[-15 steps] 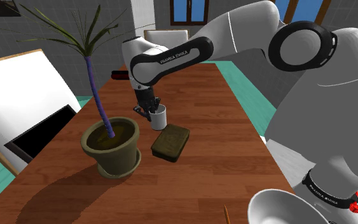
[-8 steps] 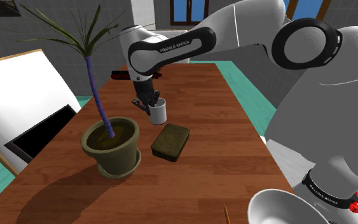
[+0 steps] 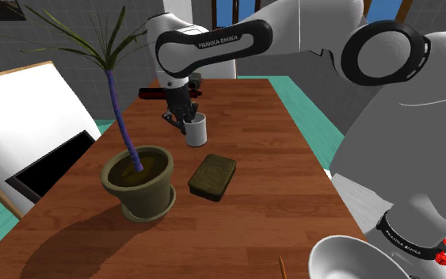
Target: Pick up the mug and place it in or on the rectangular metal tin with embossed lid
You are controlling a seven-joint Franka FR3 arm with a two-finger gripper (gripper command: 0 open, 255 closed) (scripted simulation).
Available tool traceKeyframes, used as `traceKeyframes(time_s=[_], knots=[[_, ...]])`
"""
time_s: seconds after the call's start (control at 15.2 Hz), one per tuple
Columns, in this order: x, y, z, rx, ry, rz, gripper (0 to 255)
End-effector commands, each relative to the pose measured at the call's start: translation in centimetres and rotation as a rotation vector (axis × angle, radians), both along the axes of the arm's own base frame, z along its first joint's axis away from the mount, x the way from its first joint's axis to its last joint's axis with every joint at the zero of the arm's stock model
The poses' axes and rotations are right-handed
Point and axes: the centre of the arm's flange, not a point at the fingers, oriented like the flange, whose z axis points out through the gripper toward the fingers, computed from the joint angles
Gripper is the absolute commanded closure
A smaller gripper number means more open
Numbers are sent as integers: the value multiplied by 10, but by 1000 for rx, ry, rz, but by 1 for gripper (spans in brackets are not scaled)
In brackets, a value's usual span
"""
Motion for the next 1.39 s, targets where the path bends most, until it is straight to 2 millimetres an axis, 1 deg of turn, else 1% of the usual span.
traceKeyframes(time_s=[0.0, 0.33, 0.99, 1.06, 1.32], knots=[[1, -1, 12, 0, 0, 0, 255], [1, -1, 38, 0, 0, 0, 255], [-127, 20, 63, 0, 0, 0, 255], [-128, 20, 63, 0, 0, 0, 255], [-128, 20, 42, 0, 0, 0, 255]])
